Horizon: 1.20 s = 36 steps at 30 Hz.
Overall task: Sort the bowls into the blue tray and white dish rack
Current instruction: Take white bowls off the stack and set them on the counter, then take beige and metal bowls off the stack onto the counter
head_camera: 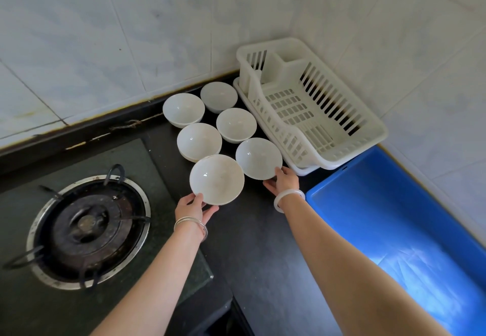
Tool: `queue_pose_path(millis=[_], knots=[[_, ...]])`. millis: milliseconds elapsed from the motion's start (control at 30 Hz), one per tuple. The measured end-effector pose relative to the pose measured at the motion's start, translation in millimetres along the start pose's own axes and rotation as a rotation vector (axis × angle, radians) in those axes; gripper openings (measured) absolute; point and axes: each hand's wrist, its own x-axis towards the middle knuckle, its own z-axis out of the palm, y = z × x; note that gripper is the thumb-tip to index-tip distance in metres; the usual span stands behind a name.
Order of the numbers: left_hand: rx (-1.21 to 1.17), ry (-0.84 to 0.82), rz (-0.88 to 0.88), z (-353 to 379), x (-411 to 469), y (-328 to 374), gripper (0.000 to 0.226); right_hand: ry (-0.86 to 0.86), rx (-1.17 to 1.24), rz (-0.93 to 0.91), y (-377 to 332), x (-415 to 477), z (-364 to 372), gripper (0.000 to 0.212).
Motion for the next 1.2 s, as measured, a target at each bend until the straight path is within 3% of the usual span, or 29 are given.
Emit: queue_pose_path(millis=[167,333,500,700,967,1200], knots=[[0.037,-0.029,0.07,0,-12,-13,0.041,-0.095,-0.064,0.04,-1,-17,-11,0.042],[0.171,-0.111,0.063,-1,-33,-42,0.043,-0.098,-0.246,-0.113,4,-48,-42,0.035],[0.433,-0.301,0.119,14,-72,-83,0.036,-0.031,-0.444,-0.276,12,-103,-103,0.028],[0.855,-0.591,0.213,45,-138,-142,0.026,0.21,-0.588,-0.375,33,-173,-207,0.019],[1.317,-0.938,0.508,65,-223,-222,0.023,0.689,-0.82,-0.279,95,-249,-340,0.014],[1.495,-0.99,0.634,64,-249,-265,0.03,0.749,-0.887,-0.16,146,-276,-381,0.015]])
